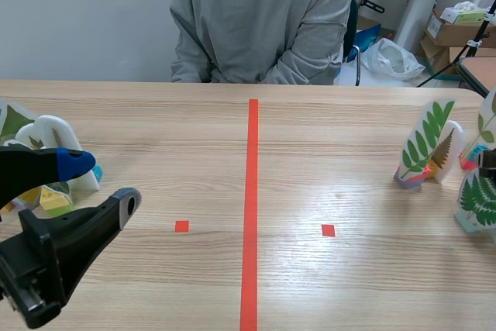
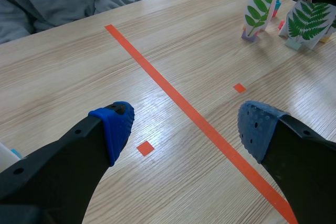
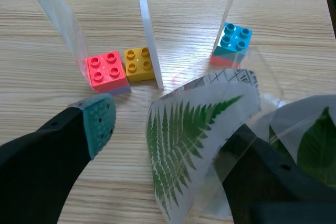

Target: Do the leaf sorting experiment

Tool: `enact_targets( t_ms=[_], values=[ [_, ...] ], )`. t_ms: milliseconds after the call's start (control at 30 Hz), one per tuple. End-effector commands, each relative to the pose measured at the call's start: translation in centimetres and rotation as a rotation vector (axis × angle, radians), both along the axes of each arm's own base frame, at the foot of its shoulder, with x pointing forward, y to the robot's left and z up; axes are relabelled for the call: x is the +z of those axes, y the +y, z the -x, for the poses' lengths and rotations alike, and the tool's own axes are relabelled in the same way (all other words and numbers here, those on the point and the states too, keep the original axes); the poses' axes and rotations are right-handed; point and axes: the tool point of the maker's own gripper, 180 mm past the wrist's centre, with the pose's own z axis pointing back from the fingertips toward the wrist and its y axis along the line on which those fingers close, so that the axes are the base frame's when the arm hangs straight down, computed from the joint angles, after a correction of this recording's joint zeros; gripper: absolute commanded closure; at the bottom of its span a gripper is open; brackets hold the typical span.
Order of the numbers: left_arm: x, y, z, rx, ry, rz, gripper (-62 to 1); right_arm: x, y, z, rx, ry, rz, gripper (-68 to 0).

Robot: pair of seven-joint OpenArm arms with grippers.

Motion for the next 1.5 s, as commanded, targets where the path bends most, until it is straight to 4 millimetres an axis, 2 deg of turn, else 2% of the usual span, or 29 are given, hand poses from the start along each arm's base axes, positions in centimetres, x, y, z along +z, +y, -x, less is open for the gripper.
enact_targets(
  t_ms=[0,133,233,433,567,833,1000,1233,1367,1467],
  values=[
    [0.9,-0.2,-0.1,0.001,-0.024,0.028,-43.7,1.6,-0.5,-0.7,0.001,-0.047,0.012,-33.7],
    [0.9,-0.2,-0.1,0.001,-0.024,0.028,-43.7,1.6,-0.5,-0.7,0.001,-0.047,0.012,-33.9],
    [0.9,-0.2,-0.1,0.001,-0.024,0.028,-43.7,1.6,-0.5,-0.7,0.001,-0.048,0.01,-37.2],
    [0.9,-0.2,-0.1,0.001,-0.024,0.028,-43.7,2.0,-0.4,-0.7,0.006,-0.059,-0.018,-37.4],
    [0.9,-0.2,-0.1,0.001,-0.024,0.028,-43.7,3.6,-0.3,-0.8,0.024,-0.081,-0.045,-40.0],
    [0.9,-0.2,-0.1,0.001,-0.024,0.028,-43.7,8.8,0.0,0.3,0.122,-0.19,0.003,-40.0],
    [0.9,-0.2,-0.1,0.001,-0.024,0.028,-43.7,10.7,2.6,1.3,0.289,-0.235,-0.021,-40.0],
    [0.9,-0.2,-0.1,0.0,-0.026,0.027,-43.7,12.2,4.5,1.6,0.337,-0.262,-0.125,-40.0],
    [1.0,-0.2,-0.2,-0.001,-0.028,0.027,-43.7,11.5,7.4,2.1,0.422,-0.192,-0.181,-42.6],
    [1.0,-0.2,-0.2,-0.001,-0.031,0.028,-43.7,11.5,10.1,2.7,0.503,-0.169,-0.195,-48.4]
  ],
)
